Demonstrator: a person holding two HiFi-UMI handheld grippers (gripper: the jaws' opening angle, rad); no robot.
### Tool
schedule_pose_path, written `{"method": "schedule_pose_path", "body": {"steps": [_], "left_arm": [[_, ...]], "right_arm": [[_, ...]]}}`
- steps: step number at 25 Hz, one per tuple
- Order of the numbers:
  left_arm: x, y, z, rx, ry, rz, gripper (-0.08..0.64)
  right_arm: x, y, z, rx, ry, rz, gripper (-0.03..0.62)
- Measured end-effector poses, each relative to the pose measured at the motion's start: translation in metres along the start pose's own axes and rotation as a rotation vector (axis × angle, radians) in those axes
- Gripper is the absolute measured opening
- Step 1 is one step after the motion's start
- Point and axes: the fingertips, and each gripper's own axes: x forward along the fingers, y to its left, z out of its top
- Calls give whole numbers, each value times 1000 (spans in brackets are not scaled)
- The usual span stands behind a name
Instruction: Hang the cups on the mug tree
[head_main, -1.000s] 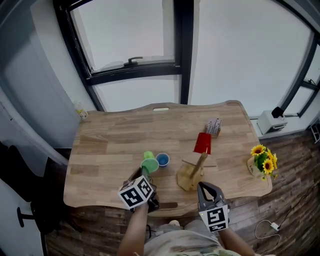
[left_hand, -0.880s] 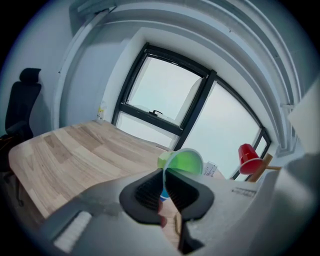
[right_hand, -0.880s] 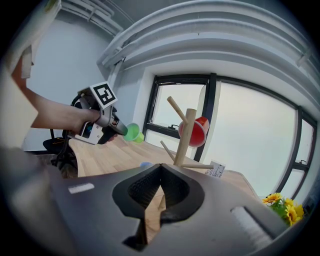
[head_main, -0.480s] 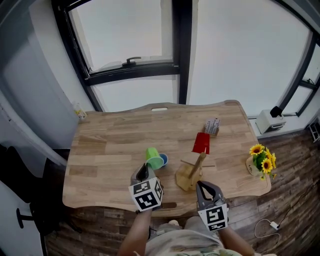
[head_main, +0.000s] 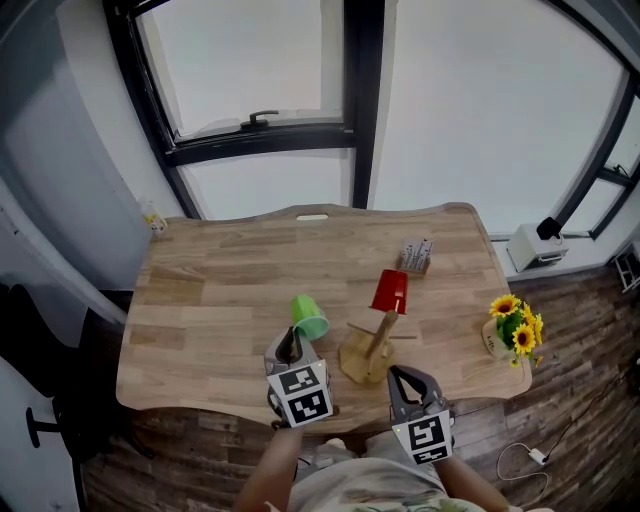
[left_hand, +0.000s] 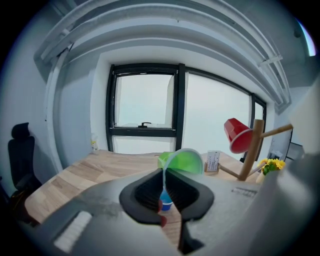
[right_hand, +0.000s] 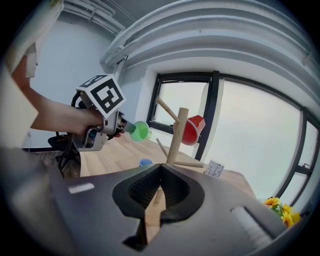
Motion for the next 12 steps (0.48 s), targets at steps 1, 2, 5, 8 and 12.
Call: {"method": "schedule_pose_path", "body": {"steps": [1,2,5,8,12], "left_arm": [[0,-2,1,13,0,9,17],[0,-4,3,24,-1,17,17],[3,-11,1,27,3,39,17],[6,-19,1,40,13,56,17],[8,-27,5,86,7,87,16]], "right_arm": [[0,-2,1,-2,0,7,2],[-1,-4,1,-3,1,14,2],[-2,-12,1,-5,9,30,2],[-4,-19,3,-9,10,41,2],[-6,-26,3,-12,7,52,2]]}}
